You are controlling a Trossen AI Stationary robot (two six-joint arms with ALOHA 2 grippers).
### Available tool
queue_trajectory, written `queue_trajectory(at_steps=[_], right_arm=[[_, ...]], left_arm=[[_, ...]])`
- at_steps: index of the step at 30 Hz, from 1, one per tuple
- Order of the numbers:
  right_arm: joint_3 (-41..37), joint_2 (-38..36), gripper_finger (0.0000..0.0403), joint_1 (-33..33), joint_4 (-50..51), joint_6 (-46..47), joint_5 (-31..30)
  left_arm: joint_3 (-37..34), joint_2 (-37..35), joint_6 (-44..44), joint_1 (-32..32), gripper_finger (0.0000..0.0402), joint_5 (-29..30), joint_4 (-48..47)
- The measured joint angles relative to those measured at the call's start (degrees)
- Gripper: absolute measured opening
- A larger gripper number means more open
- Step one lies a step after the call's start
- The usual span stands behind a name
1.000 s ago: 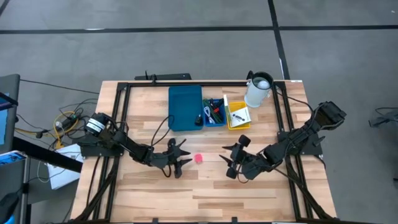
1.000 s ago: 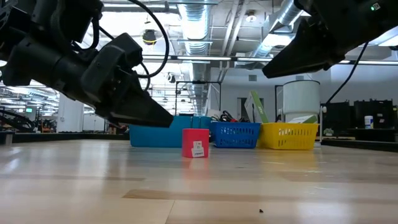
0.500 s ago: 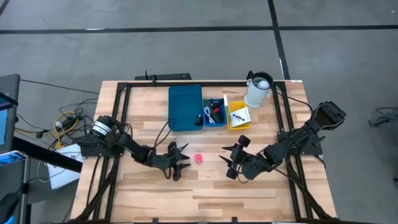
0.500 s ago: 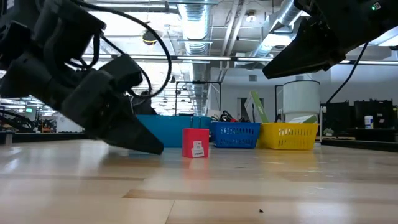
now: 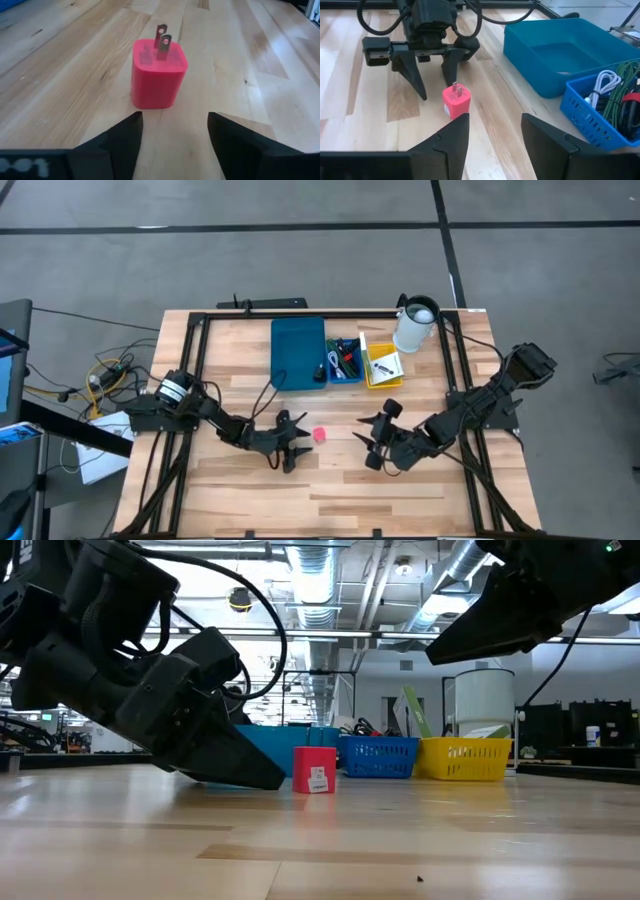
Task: Pick and place items into bin
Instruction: Put the pink charger adapter into the left blue bin
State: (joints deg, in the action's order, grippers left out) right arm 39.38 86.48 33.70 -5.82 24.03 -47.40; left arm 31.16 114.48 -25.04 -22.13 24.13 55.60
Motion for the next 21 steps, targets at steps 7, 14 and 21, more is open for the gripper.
queue_trajectory(at_steps=[7,14,21], right_arm=[[0.00,0.00,0.0174,0.29,-0.12,0.15,0.22],[0.00,0.00,0.0175,0.34,-0.68,0.14,0.83],[0.01,0.00,0.0173,0.34,-0.68,0.42,0.83]], left_arm=[[0.04,0.00,-0.97,-0.02,0.0222,4.05,-1.11],[2.41,0.02,2.66,0.00,0.0223,5.67,-6.45],[5.88,0.00,4.85,0.07,0.0223,6.15,-12.51]])
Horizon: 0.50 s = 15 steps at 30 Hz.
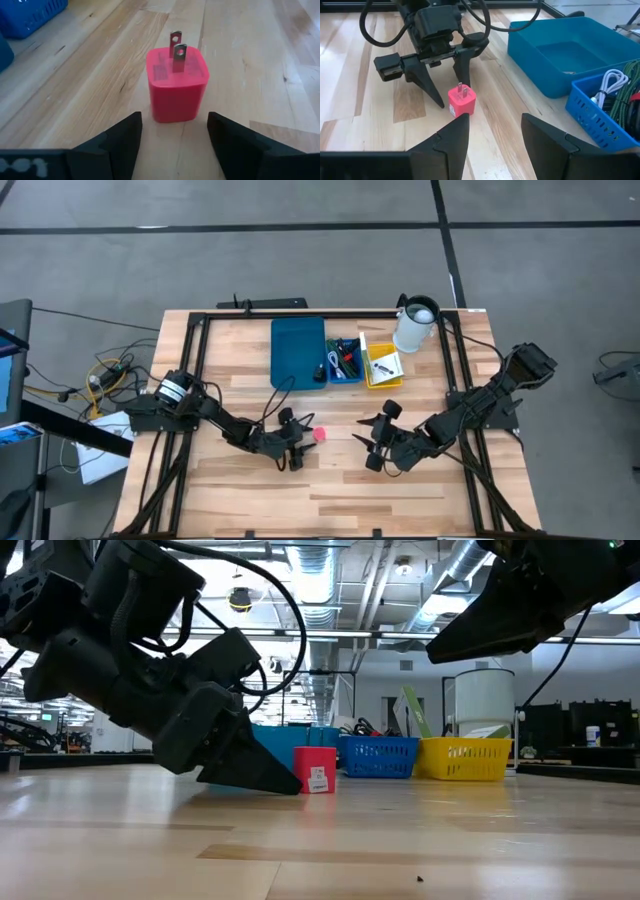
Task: Pick and place items into bin
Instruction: Put the pink charger adapter into the left blue bin
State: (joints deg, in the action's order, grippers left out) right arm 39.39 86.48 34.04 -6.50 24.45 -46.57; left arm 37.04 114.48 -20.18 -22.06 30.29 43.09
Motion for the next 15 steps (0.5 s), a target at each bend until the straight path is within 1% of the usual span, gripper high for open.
queue_trajectory(at_steps=[15], right_arm=[[-0.01,0.00,0.0174,0.00,0.00,0.05,0.07]], left_arm=[[0.02,0.04,-0.04,0.54,0.0223,0.44,0.13]])
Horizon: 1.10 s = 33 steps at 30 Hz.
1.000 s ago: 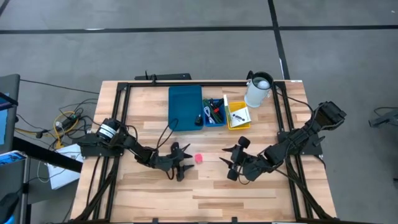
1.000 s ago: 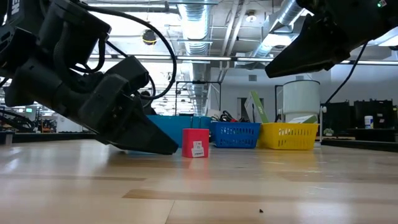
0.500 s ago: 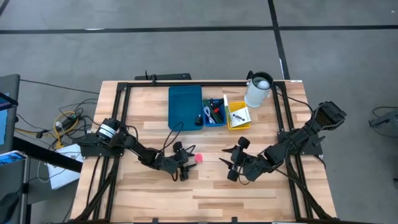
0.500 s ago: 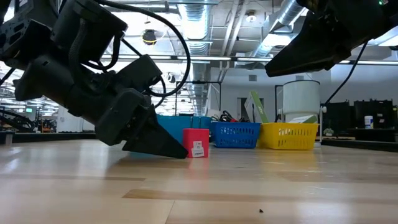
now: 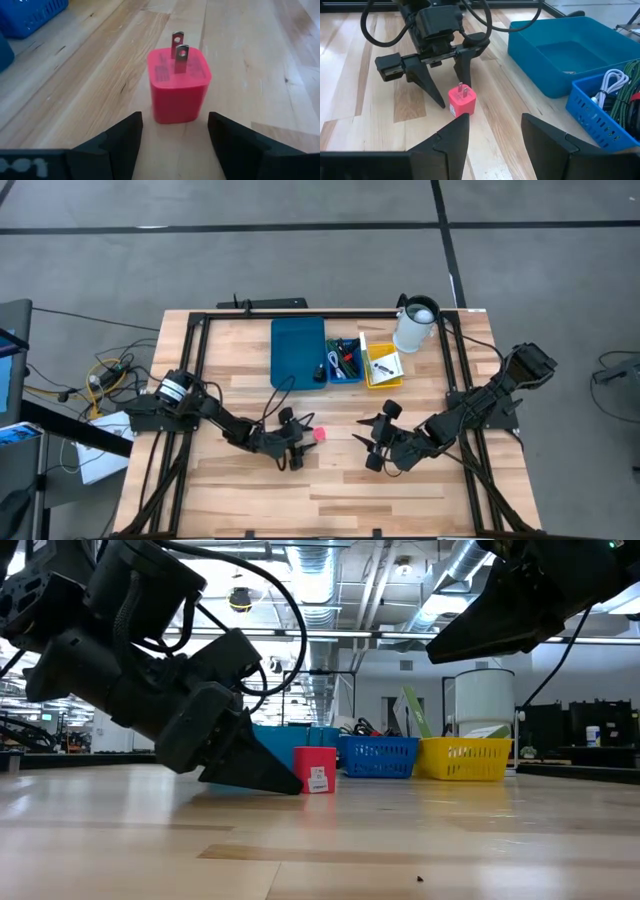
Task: Pick and place items into bin
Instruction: Put the pink charger adapter into the left blue bin
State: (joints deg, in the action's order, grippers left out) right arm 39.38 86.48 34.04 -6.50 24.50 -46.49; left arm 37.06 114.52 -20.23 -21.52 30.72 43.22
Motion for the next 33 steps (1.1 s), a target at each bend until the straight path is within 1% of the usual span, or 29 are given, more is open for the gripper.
queue_trajectory(at_steps=[9,24,33], right_arm=[[0.01,0.00,0.0174,0.00,0.00,0.04,0.01],[0.01,0.00,0.0174,0.00,0.02,0.03,0.01],[0.02,0.00,0.0176,0.00,0.02,0.02,0.01]], left_arm=[[0.02,0.02,0.95,1.11,0.0222,-1.51,0.19],[0.01,0.09,1.81,1.16,0.0222,-1.57,1.07],[2.57,0.17,4.83,1.84,0.0222,-1.92,-1.05]])
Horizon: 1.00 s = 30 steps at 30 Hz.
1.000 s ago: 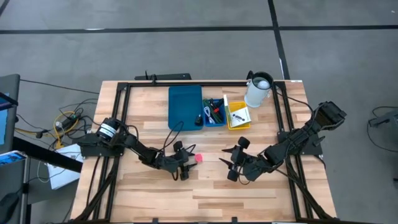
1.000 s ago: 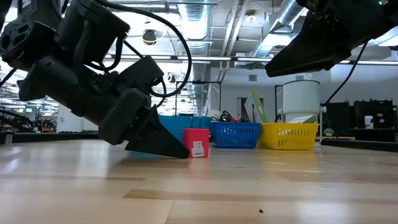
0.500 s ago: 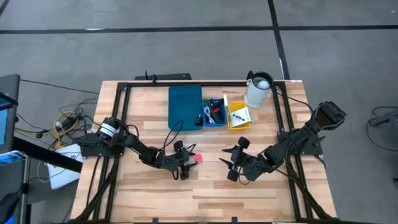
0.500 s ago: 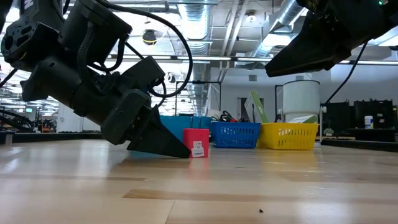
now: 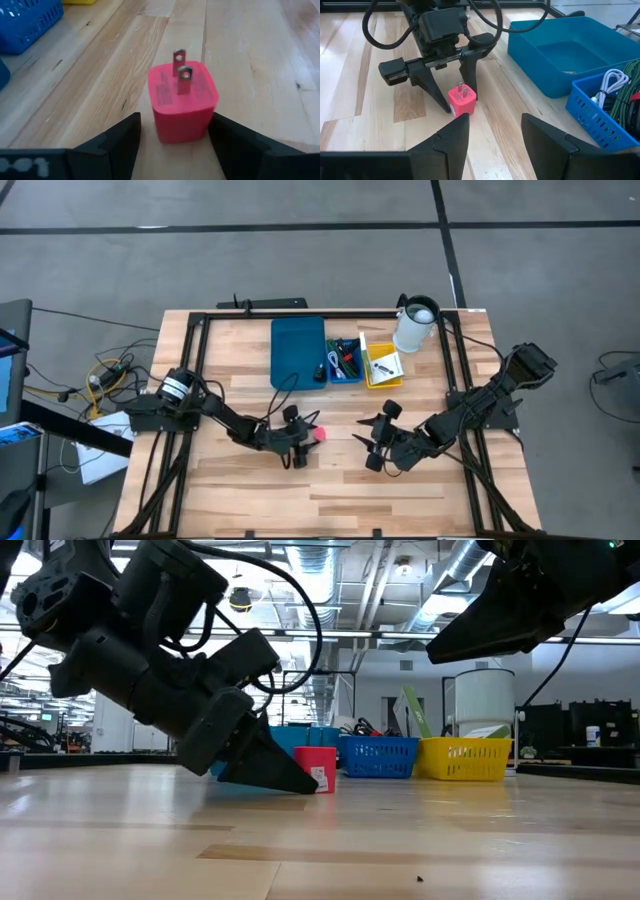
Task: Pick and place items into bin
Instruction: Put the pink charger adapter into the left blue bin
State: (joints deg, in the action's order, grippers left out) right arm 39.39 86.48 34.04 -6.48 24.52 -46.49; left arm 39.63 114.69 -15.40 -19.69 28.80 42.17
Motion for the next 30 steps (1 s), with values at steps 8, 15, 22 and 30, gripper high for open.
queue_trajectory(at_steps=[8,15,22,30], right_arm=[[0.00,0.00,0.0173,0.00,0.00,-0.01,-0.01],[-0.01,0.00,0.0175,0.00,0.02,-0.01,0.01],[0.00,0.00,0.0174,0.00,0.02,-0.01,0.11],[0.00,0.00,0.0173,-0.02,0.02,-0.01,0.14]], left_arm=[[1.03,-0.02,-0.07,1.75,0.0222,-2.12,-1.49],[1.03,-0.04,-0.22,1.84,0.0222,-2.60,-1.57],[1.03,-0.04,-2.50,1.84,0.0220,-2.52,-1.66],[1.03,-0.04,-3.73,1.86,0.0177,-2.00,-1.74]])
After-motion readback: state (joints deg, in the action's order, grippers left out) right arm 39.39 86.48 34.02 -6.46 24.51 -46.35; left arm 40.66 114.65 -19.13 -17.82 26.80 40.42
